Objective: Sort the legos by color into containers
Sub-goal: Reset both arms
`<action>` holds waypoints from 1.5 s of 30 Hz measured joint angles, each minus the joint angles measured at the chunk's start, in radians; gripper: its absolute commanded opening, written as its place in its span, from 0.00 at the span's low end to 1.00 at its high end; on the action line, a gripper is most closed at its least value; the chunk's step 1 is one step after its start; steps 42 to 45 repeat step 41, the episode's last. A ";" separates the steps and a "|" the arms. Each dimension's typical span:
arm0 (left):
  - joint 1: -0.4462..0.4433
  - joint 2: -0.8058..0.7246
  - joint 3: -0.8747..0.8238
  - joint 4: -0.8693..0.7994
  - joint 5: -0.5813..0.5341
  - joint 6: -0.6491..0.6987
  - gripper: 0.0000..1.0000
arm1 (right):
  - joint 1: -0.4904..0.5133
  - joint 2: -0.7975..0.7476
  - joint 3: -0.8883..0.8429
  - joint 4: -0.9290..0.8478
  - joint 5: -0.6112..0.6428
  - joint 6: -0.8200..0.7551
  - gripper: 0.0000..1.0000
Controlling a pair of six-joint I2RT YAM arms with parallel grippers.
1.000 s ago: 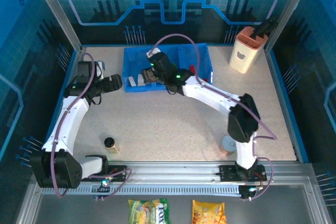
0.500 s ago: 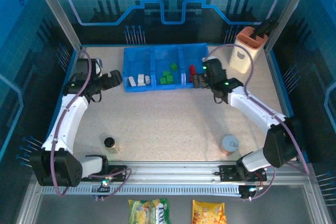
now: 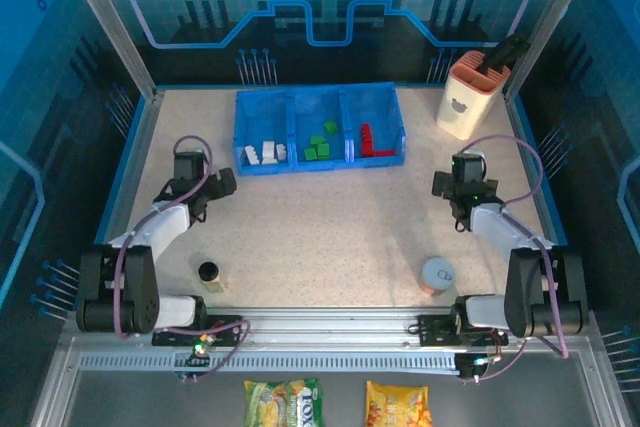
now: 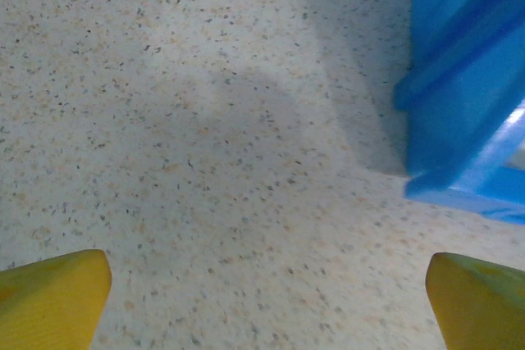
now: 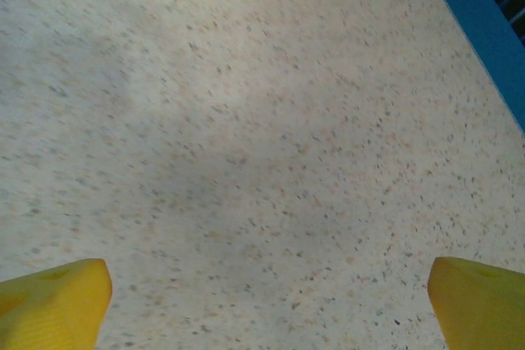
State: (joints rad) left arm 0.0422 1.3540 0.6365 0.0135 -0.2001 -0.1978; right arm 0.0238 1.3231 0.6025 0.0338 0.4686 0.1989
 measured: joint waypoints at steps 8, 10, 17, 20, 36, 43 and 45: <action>0.000 0.074 -0.159 0.444 0.024 0.078 0.99 | 0.008 0.071 -0.113 0.372 -0.069 -0.123 0.96; 0.000 0.093 -0.176 0.529 0.049 0.089 0.99 | 0.023 0.071 -0.117 0.422 -0.079 -0.143 0.96; 0.000 0.149 -0.204 0.729 0.164 0.133 0.99 | 0.047 0.110 -0.166 0.615 -0.167 -0.155 0.99; 0.000 0.179 -0.248 0.811 0.187 0.148 0.99 | 0.051 0.166 -0.169 0.662 -0.200 -0.162 1.00; -0.040 0.192 -0.255 0.857 0.163 0.182 0.99 | 0.054 0.209 -0.209 0.817 -0.268 -0.178 1.00; -0.040 0.192 -0.255 0.857 0.163 0.182 0.99 | 0.054 0.209 -0.209 0.821 -0.273 -0.178 1.00; -0.040 0.192 -0.255 0.857 0.163 0.182 0.99 | 0.054 0.209 -0.209 0.821 -0.273 -0.178 1.00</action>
